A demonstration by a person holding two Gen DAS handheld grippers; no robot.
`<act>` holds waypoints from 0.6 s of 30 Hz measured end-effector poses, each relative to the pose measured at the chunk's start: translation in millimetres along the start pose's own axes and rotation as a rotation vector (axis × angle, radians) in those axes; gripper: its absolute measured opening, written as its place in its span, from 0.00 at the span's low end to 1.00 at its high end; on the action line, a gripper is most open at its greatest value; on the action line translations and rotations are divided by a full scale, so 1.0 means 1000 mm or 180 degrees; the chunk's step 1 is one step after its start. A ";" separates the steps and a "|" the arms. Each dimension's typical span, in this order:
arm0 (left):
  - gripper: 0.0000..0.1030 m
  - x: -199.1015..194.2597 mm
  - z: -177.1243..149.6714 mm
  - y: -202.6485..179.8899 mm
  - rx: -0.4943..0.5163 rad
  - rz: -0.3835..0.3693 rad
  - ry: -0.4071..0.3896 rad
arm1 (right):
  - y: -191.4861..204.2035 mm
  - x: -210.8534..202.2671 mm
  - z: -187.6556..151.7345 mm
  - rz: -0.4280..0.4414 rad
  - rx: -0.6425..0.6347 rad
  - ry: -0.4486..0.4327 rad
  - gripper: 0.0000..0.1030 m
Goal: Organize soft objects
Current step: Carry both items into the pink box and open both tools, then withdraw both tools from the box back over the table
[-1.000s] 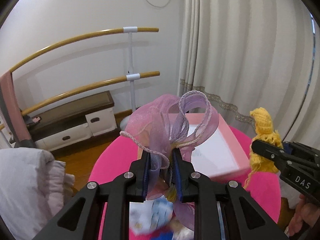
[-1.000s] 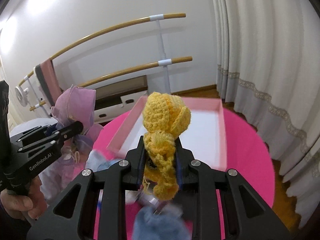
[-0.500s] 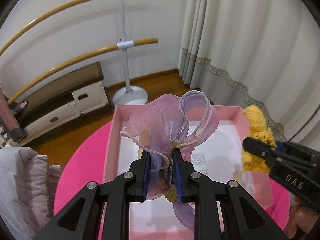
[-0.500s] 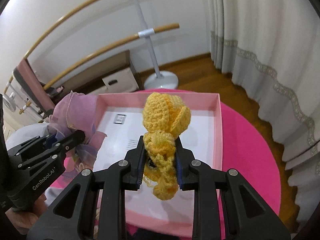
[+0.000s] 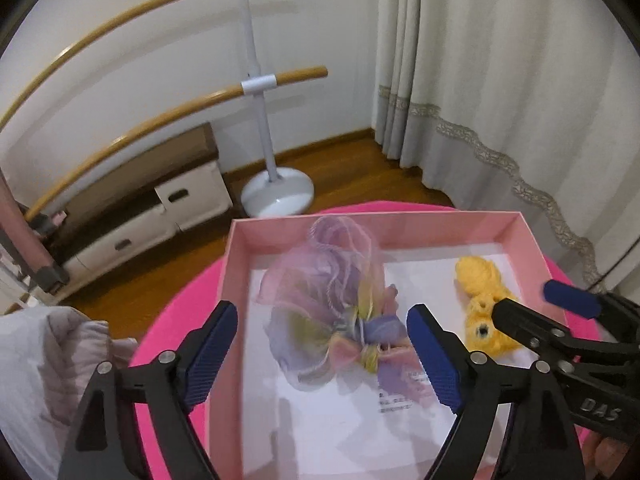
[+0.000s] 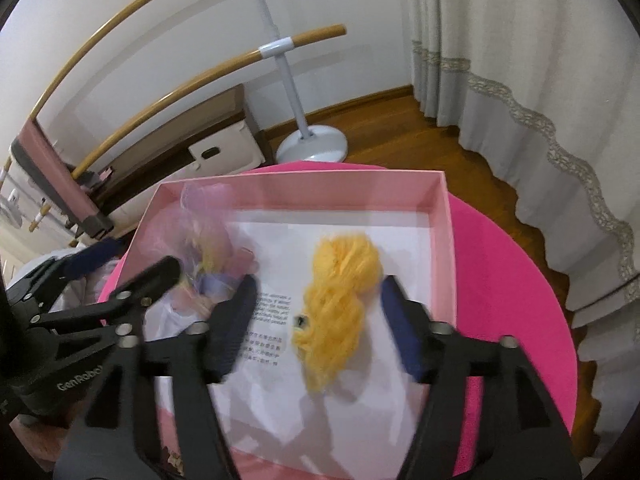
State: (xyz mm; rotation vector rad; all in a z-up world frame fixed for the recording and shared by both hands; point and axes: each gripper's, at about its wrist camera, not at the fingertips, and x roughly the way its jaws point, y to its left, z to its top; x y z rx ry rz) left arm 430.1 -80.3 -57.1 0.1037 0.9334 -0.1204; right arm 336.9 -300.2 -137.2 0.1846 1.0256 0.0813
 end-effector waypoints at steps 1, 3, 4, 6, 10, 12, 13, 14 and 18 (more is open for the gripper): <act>0.82 -0.007 -0.002 0.001 -0.0015 -0.0042 -0.0013 | -0.001 -0.003 -0.001 0.0009 0.0013 -0.0021 0.86; 0.86 -0.016 -0.011 0.004 -0.0055 -0.0065 -0.0087 | -0.003 -0.009 -0.001 0.0061 0.0044 -0.0084 1.00; 0.87 -0.022 -0.014 0.006 -0.0078 -0.0060 -0.0141 | -0.004 -0.014 -0.003 0.0078 0.0073 -0.0123 1.00; 0.91 -0.042 -0.026 0.012 -0.0106 -0.0055 -0.0256 | -0.003 -0.023 -0.005 0.0074 0.0119 -0.0184 1.00; 0.99 -0.090 -0.051 0.021 -0.0108 0.0001 -0.0508 | 0.003 -0.056 -0.015 0.0102 0.0168 -0.0397 1.00; 0.99 -0.112 -0.064 0.028 -0.0101 0.0032 -0.0625 | 0.006 -0.073 -0.020 0.0136 0.0174 -0.0503 1.00; 1.00 -0.126 -0.072 0.029 -0.0101 0.0058 -0.0688 | 0.009 -0.085 -0.025 0.0147 0.0176 -0.0584 1.00; 1.00 -0.138 -0.080 0.030 -0.0103 0.0082 -0.0750 | 0.013 -0.096 -0.029 0.0157 0.0176 -0.0646 1.00; 1.00 -0.182 -0.121 0.036 -0.0128 0.0130 -0.1007 | 0.027 -0.146 -0.060 0.0123 0.0116 -0.0974 1.00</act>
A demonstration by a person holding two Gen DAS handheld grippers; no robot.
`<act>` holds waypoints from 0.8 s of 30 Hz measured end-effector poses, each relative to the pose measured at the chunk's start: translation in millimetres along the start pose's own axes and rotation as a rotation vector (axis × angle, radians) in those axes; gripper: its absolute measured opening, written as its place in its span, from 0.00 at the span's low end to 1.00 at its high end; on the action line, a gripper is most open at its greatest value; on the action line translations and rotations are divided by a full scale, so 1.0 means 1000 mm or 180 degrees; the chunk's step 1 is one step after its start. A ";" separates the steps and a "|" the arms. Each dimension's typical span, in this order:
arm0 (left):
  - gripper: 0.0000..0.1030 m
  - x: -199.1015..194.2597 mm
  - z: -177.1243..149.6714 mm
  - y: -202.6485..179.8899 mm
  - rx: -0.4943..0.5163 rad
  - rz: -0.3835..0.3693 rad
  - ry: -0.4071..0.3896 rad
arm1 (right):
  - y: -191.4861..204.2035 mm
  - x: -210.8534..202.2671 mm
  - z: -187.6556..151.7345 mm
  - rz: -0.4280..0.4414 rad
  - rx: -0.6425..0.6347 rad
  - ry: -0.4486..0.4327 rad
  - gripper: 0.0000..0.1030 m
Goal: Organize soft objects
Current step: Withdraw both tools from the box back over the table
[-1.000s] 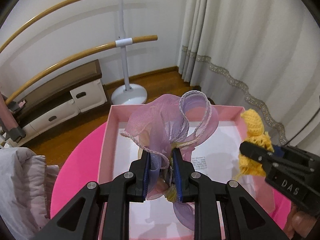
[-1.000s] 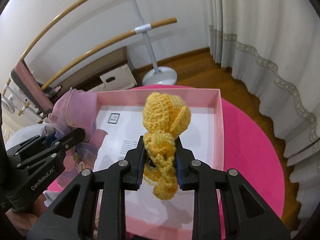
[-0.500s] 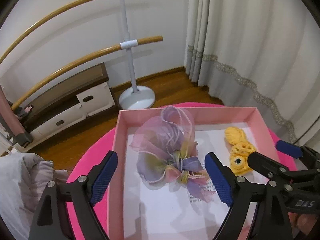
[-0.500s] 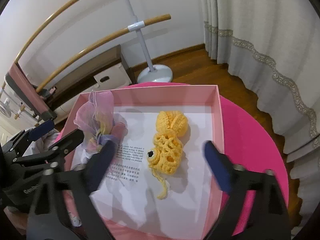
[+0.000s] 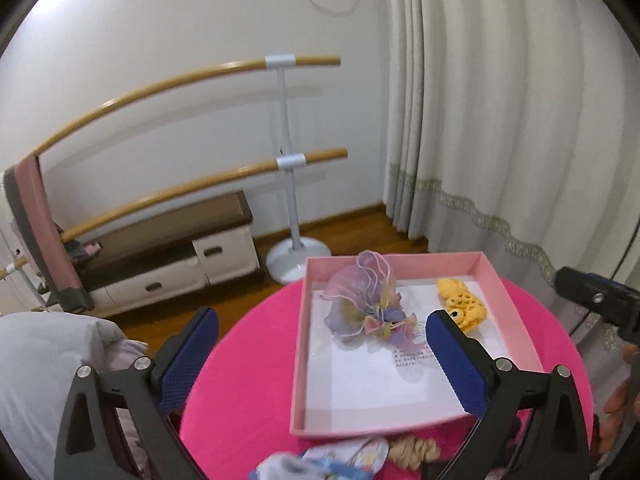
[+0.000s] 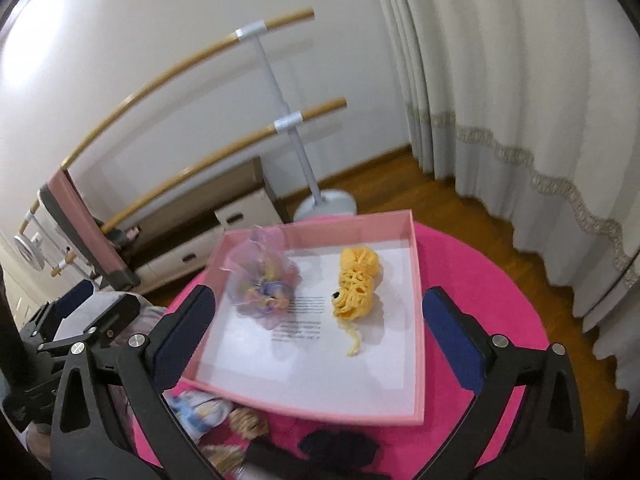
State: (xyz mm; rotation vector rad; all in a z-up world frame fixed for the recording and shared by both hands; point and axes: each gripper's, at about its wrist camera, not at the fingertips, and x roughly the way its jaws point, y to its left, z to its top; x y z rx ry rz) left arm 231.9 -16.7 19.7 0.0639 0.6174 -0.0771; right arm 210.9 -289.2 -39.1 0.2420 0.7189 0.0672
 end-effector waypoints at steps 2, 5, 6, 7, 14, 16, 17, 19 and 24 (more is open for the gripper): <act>1.00 -0.026 -0.013 0.004 -0.0019 0.0021 -0.0107 | 0.009 -0.031 -0.013 -0.0042 -0.0019 -0.0175 1.00; 1.00 -0.061 -0.033 0.008 -0.0045 0.0012 -0.0190 | 0.019 -0.062 -0.029 -0.0071 -0.0020 -0.0316 1.00; 1.00 -0.073 -0.041 0.010 -0.0054 -0.0007 -0.0207 | 0.021 -0.069 -0.032 -0.0080 -0.0026 -0.0348 1.00; 1.00 -0.082 -0.047 0.011 -0.0059 -0.0017 -0.0223 | 0.025 -0.079 -0.039 -0.0093 -0.0040 -0.0392 1.00; 1.00 -0.151 -0.081 0.017 -0.0092 0.0015 -0.0417 | 0.050 -0.140 -0.074 -0.0247 -0.0193 -0.0698 1.00; 1.00 -0.171 -0.095 0.016 -0.0107 0.0011 -0.0466 | 0.057 -0.157 -0.086 -0.0276 -0.0229 -0.0791 1.00; 1.00 -0.179 -0.101 0.015 -0.0105 0.0028 -0.0490 | 0.059 -0.165 -0.092 -0.0294 -0.0240 -0.0839 1.00; 1.00 -0.185 -0.111 0.012 -0.0089 0.0054 -0.0523 | 0.061 -0.177 -0.103 -0.0316 -0.0253 -0.0910 1.00; 1.00 -0.200 -0.132 0.006 -0.0177 0.0074 -0.0486 | 0.067 -0.191 -0.128 -0.0303 -0.0292 -0.0904 1.00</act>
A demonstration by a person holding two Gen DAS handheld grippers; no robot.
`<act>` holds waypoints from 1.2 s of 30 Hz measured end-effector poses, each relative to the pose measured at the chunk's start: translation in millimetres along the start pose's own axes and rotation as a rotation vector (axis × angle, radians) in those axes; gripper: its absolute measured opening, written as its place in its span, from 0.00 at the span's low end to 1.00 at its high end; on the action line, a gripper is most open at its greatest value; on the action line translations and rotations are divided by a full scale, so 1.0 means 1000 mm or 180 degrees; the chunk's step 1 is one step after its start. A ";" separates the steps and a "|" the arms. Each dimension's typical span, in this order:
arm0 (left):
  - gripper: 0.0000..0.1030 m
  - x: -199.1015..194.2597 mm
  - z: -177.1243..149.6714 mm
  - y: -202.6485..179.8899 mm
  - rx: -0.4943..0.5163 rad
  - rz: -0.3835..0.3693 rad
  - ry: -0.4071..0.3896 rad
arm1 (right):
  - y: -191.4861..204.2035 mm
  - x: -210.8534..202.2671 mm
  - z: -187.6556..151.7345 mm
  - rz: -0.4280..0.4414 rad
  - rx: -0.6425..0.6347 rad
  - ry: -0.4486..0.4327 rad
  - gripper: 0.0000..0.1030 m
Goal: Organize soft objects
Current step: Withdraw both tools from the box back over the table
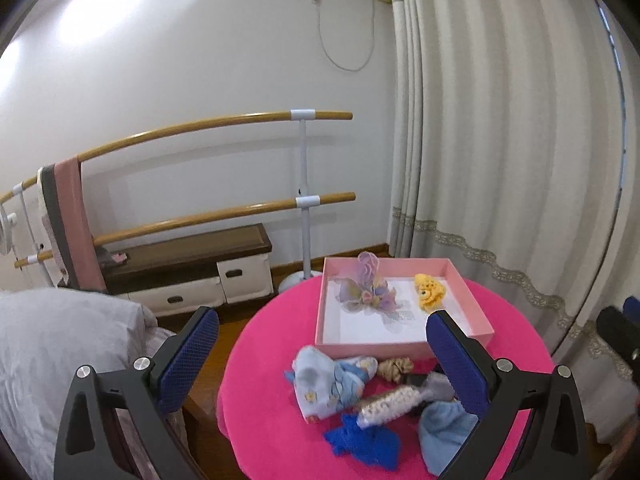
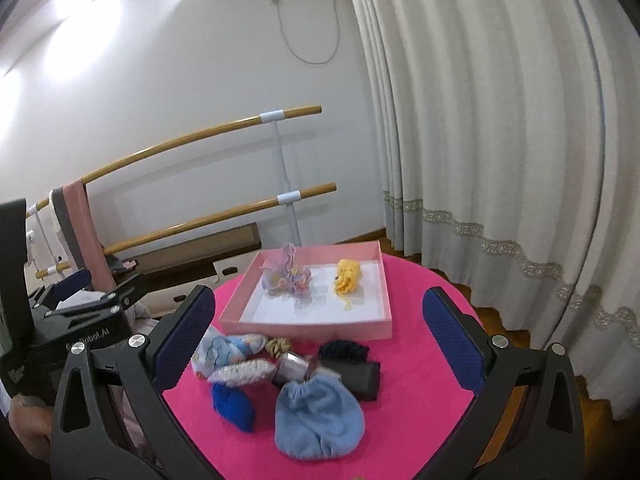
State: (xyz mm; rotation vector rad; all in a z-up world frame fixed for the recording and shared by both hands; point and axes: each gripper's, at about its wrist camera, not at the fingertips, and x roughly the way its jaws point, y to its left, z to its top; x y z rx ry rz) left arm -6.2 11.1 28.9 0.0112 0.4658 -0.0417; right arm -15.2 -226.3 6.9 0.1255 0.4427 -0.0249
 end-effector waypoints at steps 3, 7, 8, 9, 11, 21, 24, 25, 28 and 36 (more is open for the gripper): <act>1.00 -0.010 -0.009 -0.003 0.0020 0.0074 0.0020 | 0.001 -0.007 -0.011 0.0011 0.0018 0.0022 1.00; 1.00 -0.025 -0.022 -0.007 0.0035 0.0119 0.0056 | 0.004 -0.014 -0.022 -0.0032 -0.0030 0.0041 1.00; 1.00 -0.028 -0.024 -0.007 0.0024 0.0118 0.0071 | 0.004 -0.015 -0.024 -0.0032 -0.0020 0.0046 1.00; 1.00 -0.031 -0.026 -0.008 0.0018 0.0108 0.0084 | 0.003 -0.018 -0.026 -0.0034 -0.0004 0.0042 1.00; 1.00 -0.036 -0.028 -0.009 0.0030 0.0093 0.0111 | 0.003 -0.022 -0.027 -0.0046 0.0002 0.0039 1.00; 1.00 -0.081 -0.037 0.004 -0.0051 -0.0014 0.0022 | 0.013 -0.055 -0.032 -0.0194 -0.0061 -0.0023 1.00; 1.00 -0.090 -0.042 0.005 -0.0063 -0.0025 -0.0031 | 0.017 -0.061 -0.029 -0.0209 -0.0084 -0.0060 1.00; 1.00 -0.093 -0.043 0.006 -0.0063 -0.0021 -0.0045 | 0.019 -0.063 -0.029 -0.0211 -0.0101 -0.0069 1.00; 1.00 -0.094 -0.048 0.007 -0.0085 -0.0026 -0.0057 | 0.021 -0.065 -0.028 -0.0208 -0.0118 -0.0085 1.00; 1.00 -0.091 -0.053 0.008 -0.0095 -0.0003 -0.0023 | 0.017 -0.063 -0.031 -0.0212 -0.0094 -0.0042 1.00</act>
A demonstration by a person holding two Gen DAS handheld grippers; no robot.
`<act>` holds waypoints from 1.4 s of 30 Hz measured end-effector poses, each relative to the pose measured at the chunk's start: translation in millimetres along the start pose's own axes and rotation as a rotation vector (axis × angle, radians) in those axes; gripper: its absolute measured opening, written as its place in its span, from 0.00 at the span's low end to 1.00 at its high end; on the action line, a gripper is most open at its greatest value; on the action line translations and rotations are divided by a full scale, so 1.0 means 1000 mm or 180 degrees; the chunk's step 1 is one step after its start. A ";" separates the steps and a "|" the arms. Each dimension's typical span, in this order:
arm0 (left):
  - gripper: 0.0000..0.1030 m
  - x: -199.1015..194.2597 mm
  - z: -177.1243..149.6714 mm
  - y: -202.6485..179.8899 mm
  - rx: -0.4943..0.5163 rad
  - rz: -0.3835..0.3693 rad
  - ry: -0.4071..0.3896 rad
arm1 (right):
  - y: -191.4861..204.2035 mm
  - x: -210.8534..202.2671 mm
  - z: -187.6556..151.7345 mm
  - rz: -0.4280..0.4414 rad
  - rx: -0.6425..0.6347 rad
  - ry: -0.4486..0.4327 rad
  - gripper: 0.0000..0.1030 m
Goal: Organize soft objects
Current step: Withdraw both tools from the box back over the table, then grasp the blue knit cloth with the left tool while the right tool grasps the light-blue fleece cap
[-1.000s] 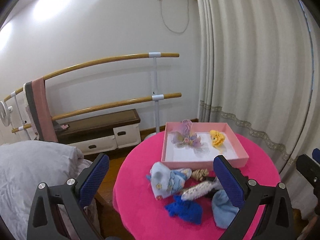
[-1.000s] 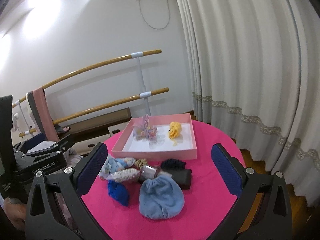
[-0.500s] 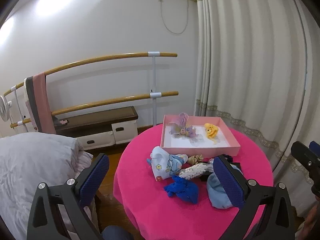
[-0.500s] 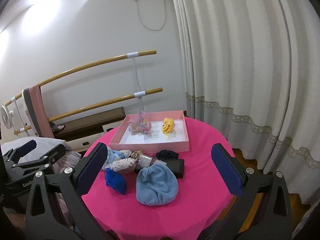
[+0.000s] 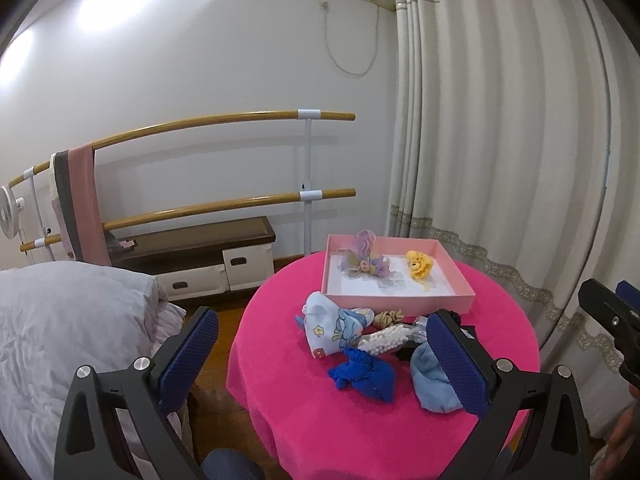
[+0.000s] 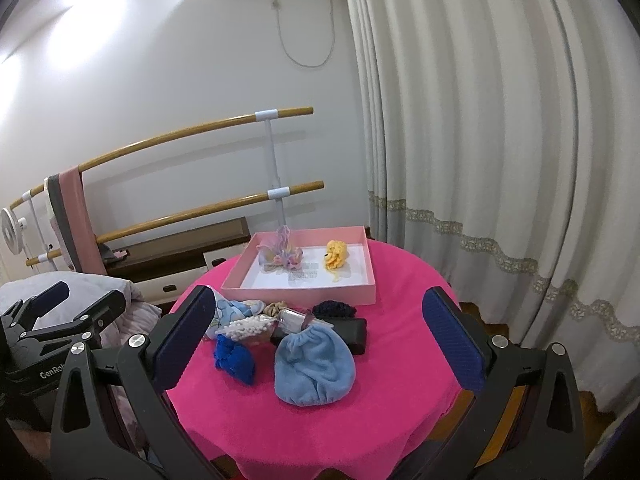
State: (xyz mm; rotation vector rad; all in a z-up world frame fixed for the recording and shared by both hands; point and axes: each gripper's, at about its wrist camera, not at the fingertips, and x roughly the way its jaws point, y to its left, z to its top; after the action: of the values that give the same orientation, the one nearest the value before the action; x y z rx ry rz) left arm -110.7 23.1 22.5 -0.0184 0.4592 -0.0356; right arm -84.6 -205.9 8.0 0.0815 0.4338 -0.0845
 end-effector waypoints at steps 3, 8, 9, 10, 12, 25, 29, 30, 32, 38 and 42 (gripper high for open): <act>1.00 0.002 -0.001 -0.001 0.0008 0.0002 0.0008 | -0.002 0.001 0.000 -0.0007 0.0010 0.0004 1.00; 1.00 0.004 -0.003 0.003 -0.0017 0.0011 0.0012 | -0.005 0.001 -0.003 -0.0016 0.0028 0.0028 1.00; 1.00 0.005 -0.003 0.004 -0.0023 0.0018 0.0019 | -0.006 0.002 -0.004 -0.0018 0.0033 0.0036 1.00; 1.00 0.008 -0.004 0.005 -0.0025 0.0028 0.0036 | -0.007 0.002 -0.004 -0.0021 0.0039 0.0044 1.00; 1.00 0.012 -0.007 0.005 -0.0016 0.0033 0.0069 | -0.009 0.004 -0.006 -0.0041 0.0044 0.0065 1.00; 1.00 0.078 -0.030 -0.016 0.0095 0.0006 0.0574 | -0.035 0.048 -0.036 -0.0104 0.0199 0.0516 1.00; 1.00 0.106 -0.036 -0.021 0.0097 0.0030 0.0703 | -0.037 0.067 -0.047 -0.0071 0.0218 0.0686 1.00; 1.00 0.112 -0.039 -0.021 0.0098 0.0026 0.0725 | -0.037 0.073 -0.049 -0.0058 0.0209 0.0736 1.00; 1.00 0.129 -0.044 -0.022 0.0101 0.0024 0.0823 | -0.035 0.080 -0.053 -0.0032 0.0199 0.0799 1.00; 1.00 0.183 -0.054 -0.031 0.0115 0.0020 0.1039 | -0.037 0.108 -0.070 0.0020 0.0208 0.1041 1.00; 1.00 0.215 -0.058 -0.039 0.0167 0.0029 0.1106 | -0.041 0.125 -0.077 0.0037 0.0238 0.1157 1.00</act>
State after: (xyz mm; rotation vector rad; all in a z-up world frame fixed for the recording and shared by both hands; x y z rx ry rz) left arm 54.7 -24.8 -123.3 0.0422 0.8055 -0.0419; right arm -7.2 -246.8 -116.9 0.1744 0.7933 -0.0746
